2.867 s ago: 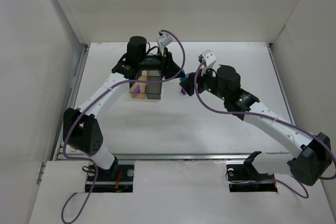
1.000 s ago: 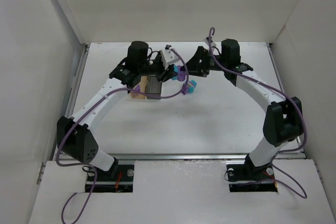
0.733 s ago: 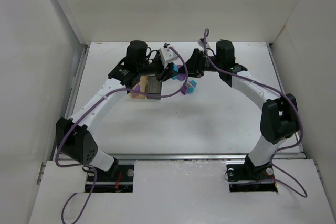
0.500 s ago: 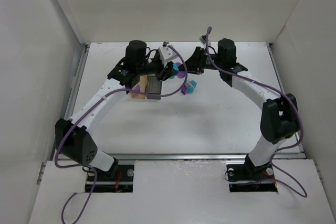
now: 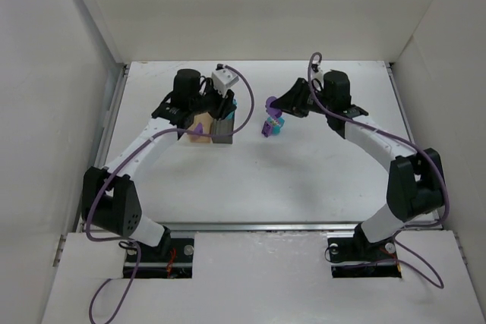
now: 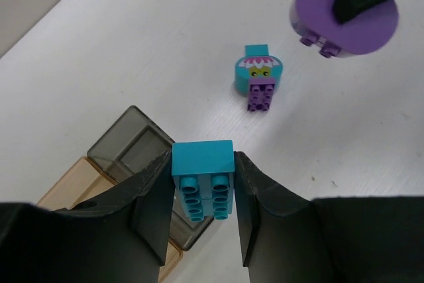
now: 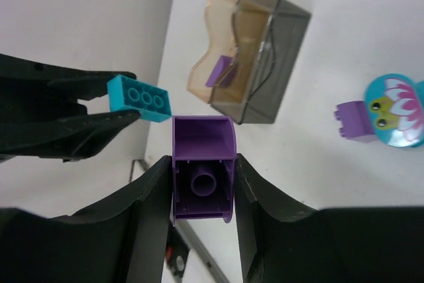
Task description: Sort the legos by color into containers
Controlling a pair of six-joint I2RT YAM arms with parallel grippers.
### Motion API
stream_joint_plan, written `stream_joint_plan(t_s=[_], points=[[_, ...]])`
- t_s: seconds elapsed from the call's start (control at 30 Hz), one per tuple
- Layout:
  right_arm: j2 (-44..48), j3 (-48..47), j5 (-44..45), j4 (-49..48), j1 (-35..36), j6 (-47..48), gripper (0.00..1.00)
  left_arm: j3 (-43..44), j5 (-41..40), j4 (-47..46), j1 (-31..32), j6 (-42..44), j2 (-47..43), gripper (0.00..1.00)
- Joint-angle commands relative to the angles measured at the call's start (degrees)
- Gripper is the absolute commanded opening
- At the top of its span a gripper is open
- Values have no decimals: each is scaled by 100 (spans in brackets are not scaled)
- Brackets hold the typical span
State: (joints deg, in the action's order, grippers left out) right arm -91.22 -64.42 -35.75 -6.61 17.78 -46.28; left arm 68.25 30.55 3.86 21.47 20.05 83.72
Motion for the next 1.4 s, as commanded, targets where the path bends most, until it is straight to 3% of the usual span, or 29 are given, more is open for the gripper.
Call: stream_joint_plan(t_s=[0.0, 0.07, 0.1, 0.3, 0.33, 0.37, 0.57, 0.73, 0.83, 0.87, 0.9, 0.93, 1.0, 1.13, 1.37], points=[[307, -324, 778, 422, 189, 566, 0, -101, -663, -816, -29, -344, 161, 0], [359, -614, 972, 930, 313, 978, 0, -101, -830, -983, -29, -527, 415, 0], [359, -694, 1165, 1064, 418, 1094, 0, -162, -883, -1036, -99, -590, 495, 7], [526, -747, 1377, 1224, 551, 1315, 0, -496, -1199, -1458, -161, -529, 812, 27], [526, -747, 1377, 1224, 551, 1315, 0, -549, -1200, -1458, -161, -529, 812, 32], [526, -799, 1377, 1224, 551, 1315, 0, -549, -1252, -1519, -161, -529, 812, 47], [526, -861, 1264, 1224, 551, 1490, 0, -549, -1139, -1327, -161, -634, 812, 82], [526, -1019, 694, 1224, 604, 2113, 0, -102, -464, -634, -214, -451, 812, 82], [763, -802, 104, 1224, 674, 3499, 8, 416, 887, 164, -407, 111, 751, 72], [1007, -661, -19, 1224, 674, 4347, 8, 530, 1936, 412, -477, 348, 690, 72], [1140, -529, -116, 1224, 674, 4747, 8, 793, 2416, 710, -538, 646, 689, 71], [1281, -301, -282, 1224, 674, 5117, 8, 952, 2795, 1070, -539, 1458, 689, 71], [1668, -106, -493, 1224, 674, 6224, 8, 1216, 3603, 2160, -539, 2175, 689, 72], [1915, 88, -1213, 1224, 735, 7588, 8, 1857, 3993, 2813, -154, 2600, 742, 79], [1783, -44, -1391, 1224, 919, 8222, 3, 2701, 4004, 3814, 295, 3662, 795, 84]])
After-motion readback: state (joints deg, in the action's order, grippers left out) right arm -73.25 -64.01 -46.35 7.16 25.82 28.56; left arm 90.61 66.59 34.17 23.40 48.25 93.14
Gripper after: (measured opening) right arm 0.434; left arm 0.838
